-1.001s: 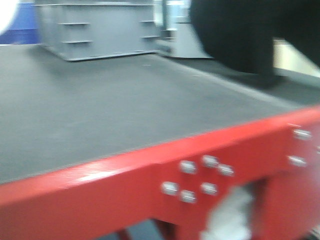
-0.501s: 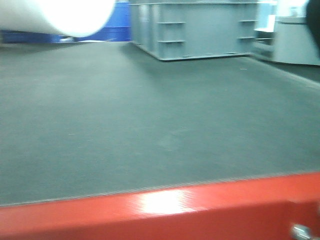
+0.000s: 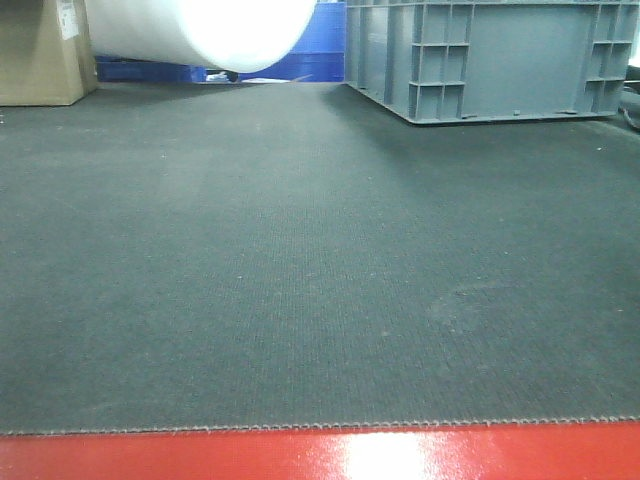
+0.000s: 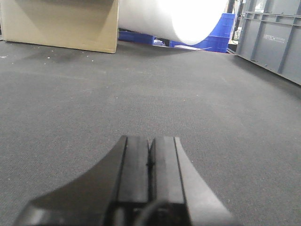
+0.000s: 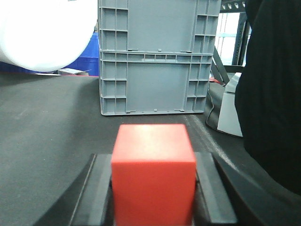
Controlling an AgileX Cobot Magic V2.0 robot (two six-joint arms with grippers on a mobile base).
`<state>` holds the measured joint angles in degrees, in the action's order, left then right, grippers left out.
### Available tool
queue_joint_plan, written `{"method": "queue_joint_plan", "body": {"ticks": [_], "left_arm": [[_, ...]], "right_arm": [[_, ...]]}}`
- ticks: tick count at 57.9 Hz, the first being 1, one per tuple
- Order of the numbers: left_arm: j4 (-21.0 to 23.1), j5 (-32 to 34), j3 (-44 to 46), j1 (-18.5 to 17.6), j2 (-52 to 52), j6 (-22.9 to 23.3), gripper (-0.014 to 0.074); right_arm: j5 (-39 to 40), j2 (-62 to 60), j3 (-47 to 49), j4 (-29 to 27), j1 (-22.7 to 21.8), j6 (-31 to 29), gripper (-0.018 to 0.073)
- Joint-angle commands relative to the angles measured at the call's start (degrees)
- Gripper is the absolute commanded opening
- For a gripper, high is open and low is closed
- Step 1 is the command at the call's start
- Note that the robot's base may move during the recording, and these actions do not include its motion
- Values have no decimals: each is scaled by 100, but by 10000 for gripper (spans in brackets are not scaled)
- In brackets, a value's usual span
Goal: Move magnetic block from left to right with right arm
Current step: 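Drive up to the second table holding the cube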
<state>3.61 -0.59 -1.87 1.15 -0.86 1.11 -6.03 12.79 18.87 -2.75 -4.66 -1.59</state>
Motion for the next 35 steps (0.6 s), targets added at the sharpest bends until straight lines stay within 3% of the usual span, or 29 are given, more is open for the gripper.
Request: {"method": "queue_joint_plan", "body": {"ticks": [1, 35], "left_arm": [[39, 527, -40, -33, -43, 21, -117], [39, 527, -40, -33, -43, 21, -117]], "right_arm": [[550, 49, 177, 10, -34, -50, 274], [550, 49, 177, 10, -34, -50, 274]]}}
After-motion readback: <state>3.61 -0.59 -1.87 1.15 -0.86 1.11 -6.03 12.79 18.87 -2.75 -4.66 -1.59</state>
